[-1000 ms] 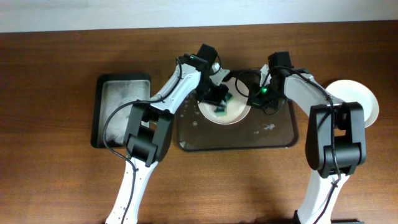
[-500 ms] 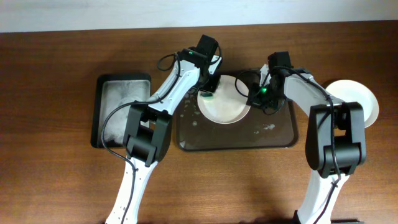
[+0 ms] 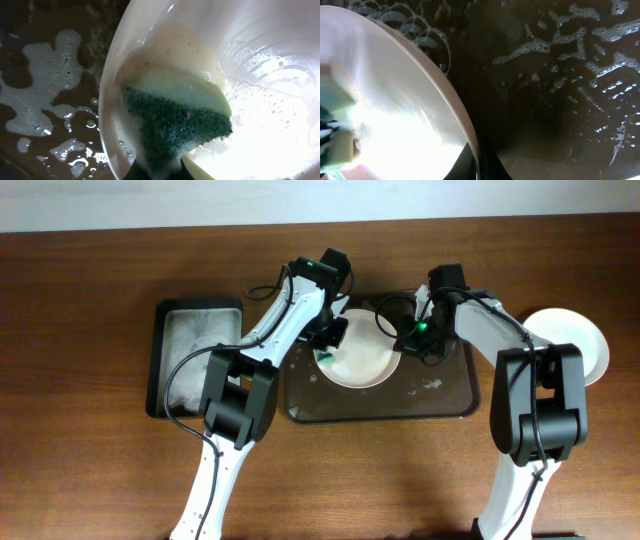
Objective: Clean dirty plates on tray and stack at the side
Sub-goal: 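Continue scrubbing the plate with the sponge in circular strokes, then withdraw the sponge with left gripper back over the soapy tray, then carry the plate right with right gripper and stack it on the pile, then drop the sponge into the soapy tray and raise left gripper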
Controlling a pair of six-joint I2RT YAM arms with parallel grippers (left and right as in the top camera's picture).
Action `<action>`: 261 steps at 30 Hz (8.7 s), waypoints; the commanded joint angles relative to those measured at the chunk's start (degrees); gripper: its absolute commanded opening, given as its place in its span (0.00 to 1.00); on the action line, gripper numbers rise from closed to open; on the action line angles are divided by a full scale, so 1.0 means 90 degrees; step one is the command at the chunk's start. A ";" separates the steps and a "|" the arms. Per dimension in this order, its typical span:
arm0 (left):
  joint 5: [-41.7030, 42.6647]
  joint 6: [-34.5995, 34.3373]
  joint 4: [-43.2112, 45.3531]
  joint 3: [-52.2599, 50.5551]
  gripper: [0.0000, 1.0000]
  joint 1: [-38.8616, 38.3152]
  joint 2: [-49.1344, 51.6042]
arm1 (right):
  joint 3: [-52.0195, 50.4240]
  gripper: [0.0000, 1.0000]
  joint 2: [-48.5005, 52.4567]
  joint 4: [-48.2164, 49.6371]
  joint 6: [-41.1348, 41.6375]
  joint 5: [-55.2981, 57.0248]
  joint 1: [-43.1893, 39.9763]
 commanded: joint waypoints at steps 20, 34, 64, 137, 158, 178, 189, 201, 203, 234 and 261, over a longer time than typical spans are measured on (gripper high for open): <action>-0.0665 -0.0041 0.1826 -0.0211 0.01 0.0029 0.0306 | -0.0051 0.04 0.0058 0.0022 0.0063 0.0209 -0.0061; 0.0044 0.0080 -0.0029 -0.0211 0.01 -0.0549 0.0306 | -0.0051 0.04 0.0058 0.0019 0.0066 0.0206 -0.0061; 0.2640 -0.0413 0.0301 -0.0211 0.01 0.0478 0.0306 | -0.0051 0.04 0.0058 0.0027 0.0063 0.0209 -0.0061; -0.1309 -0.0988 -0.0809 -0.0809 0.01 0.1571 -0.3172 | 0.0219 0.04 -0.2868 -0.2229 0.0950 0.8847 0.2324; -0.1304 -0.0991 -0.0767 -0.0809 0.01 0.1569 -0.3172 | 0.0216 0.04 -0.2771 -0.2429 0.1020 1.0207 0.2358; -0.1287 -0.0991 -0.0833 -0.0809 0.01 0.1569 -0.3172 | 0.0219 0.04 -0.2773 -0.1841 0.0549 0.4265 0.0109; -0.1277 -0.0993 -0.0814 -0.0809 0.01 0.1569 -0.3172 | 0.0216 0.04 -0.2769 -0.1654 0.0299 0.1129 -0.3708; -0.1260 -0.0991 -0.0809 -0.0809 0.01 0.1552 -0.3172 | 0.0192 0.04 -0.2081 -0.1022 0.0464 0.1596 -0.5671; -0.1263 -0.0991 -0.0809 -0.0809 0.01 0.1540 -0.3172 | 0.0187 0.04 -0.1787 -0.0988 0.0466 0.1814 -0.5695; -0.1290 -0.0988 -0.0967 -0.0809 0.01 0.1530 -0.3177 | 0.0333 0.37 -0.1120 -0.0746 0.0396 0.1256 -0.5260; -0.0935 -0.0282 0.0029 -0.2965 0.03 0.3349 -0.3849 | 0.0457 0.81 -0.3682 -0.1336 -0.0279 0.2220 -0.1894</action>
